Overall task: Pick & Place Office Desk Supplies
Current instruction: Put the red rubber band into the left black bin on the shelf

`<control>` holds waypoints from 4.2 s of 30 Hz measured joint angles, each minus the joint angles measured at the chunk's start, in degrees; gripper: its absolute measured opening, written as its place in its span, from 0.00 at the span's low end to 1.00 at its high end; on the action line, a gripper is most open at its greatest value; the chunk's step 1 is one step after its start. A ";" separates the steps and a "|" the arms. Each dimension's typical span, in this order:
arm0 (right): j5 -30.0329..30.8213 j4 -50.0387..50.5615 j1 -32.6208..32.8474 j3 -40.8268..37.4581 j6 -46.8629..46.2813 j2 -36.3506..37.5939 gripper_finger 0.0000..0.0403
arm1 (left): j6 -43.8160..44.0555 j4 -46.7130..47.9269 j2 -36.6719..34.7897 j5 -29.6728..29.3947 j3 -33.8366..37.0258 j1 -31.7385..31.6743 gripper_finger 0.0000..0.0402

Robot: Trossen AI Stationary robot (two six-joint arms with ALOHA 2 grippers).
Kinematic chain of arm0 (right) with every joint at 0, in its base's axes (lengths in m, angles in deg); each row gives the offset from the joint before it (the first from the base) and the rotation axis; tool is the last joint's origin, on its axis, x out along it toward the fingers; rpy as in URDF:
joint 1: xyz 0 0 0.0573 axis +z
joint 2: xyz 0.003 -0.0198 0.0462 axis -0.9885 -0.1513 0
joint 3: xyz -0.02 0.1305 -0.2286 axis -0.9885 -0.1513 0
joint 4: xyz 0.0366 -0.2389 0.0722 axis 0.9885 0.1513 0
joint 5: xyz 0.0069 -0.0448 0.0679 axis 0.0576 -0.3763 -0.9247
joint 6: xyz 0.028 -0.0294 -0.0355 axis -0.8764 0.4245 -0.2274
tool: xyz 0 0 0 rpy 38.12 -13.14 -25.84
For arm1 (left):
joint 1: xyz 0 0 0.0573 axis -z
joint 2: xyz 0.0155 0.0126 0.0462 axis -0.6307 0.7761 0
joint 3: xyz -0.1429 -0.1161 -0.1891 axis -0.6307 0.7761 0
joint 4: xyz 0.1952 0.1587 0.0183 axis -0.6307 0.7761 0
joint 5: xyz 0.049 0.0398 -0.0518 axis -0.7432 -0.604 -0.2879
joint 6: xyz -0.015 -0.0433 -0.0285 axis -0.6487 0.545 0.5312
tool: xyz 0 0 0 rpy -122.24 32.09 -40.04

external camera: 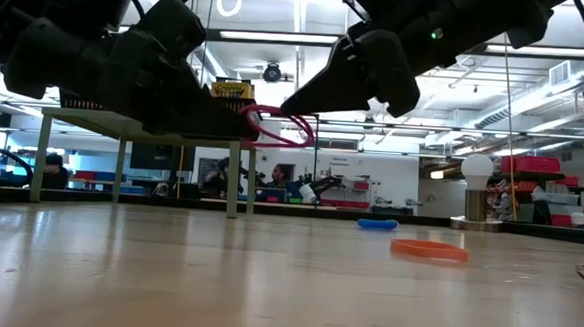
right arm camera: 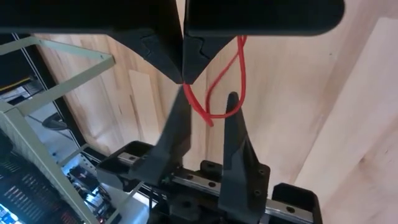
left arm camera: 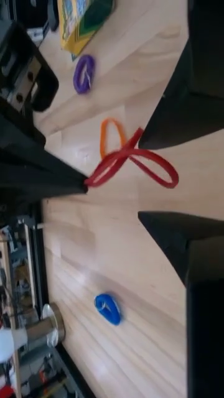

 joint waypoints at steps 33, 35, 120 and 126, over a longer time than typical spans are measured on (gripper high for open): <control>4.29 0.12 -0.09 -0.09 -1.67 0.07 0.29 | -0.85 19.44 -16.95 -18.04 0.04 4.13 0.02; 4.37 0.12 -0.09 -0.11 -1.67 0.07 0.29 | -0.50 23.65 -21.34 -22.16 0.04 5.36 0.02; 1.72 3.47 -1.99 -0.13 -6.38 0.07 0.06 | 9.57 119.50 -57.58 -21.49 -28.37 -57.01 0.45; 1.72 3.47 -1.99 -0.13 -6.80 0.07 0.06 | 9.36 125.78 -57.31 -20.74 -32.21 -57.01 0.55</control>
